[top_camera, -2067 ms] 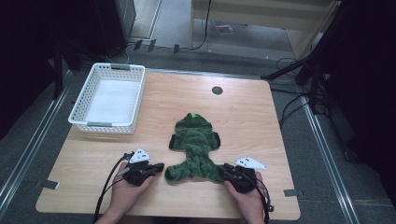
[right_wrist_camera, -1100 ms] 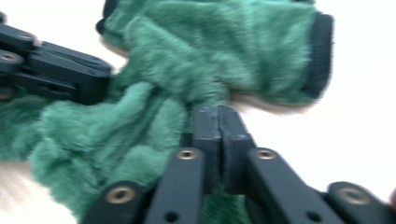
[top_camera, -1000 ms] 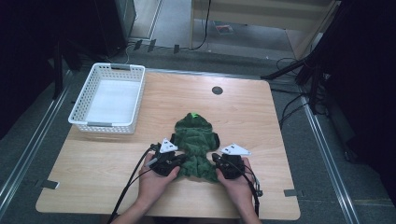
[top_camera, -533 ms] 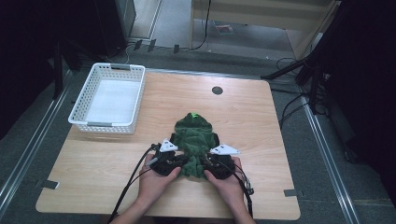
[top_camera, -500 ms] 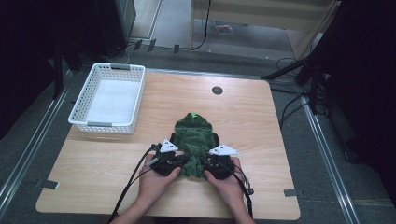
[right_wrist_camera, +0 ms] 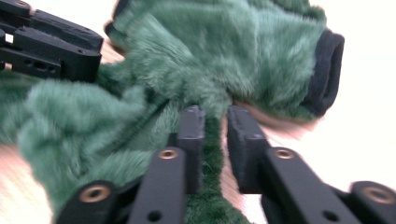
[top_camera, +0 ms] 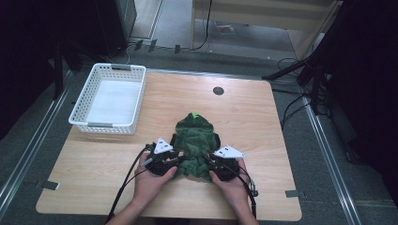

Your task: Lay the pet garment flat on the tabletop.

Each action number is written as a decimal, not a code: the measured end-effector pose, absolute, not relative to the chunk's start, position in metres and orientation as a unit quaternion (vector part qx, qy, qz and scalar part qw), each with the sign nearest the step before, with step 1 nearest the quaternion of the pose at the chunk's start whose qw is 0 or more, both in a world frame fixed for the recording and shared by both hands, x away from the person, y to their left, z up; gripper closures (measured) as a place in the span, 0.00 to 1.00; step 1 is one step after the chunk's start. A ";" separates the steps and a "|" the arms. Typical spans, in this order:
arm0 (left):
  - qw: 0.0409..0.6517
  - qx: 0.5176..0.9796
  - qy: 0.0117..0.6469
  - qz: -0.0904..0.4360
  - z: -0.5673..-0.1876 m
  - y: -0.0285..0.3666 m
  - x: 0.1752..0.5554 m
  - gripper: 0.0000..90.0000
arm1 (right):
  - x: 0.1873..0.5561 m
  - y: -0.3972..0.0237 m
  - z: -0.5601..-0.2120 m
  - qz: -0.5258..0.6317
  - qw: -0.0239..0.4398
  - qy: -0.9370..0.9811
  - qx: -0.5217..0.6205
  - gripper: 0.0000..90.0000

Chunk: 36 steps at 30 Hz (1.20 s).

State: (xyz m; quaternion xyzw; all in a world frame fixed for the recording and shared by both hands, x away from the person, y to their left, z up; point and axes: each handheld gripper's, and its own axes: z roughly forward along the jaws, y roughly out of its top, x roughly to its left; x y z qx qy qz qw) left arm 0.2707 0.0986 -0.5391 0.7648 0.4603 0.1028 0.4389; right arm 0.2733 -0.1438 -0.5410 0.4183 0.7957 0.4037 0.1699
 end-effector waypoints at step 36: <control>0.441 0.784 0.430 0.075 -0.554 0.164 0.228 0.71 | 0.223 -0.200 -0.543 0.389 0.140 0.806 0.423 0.72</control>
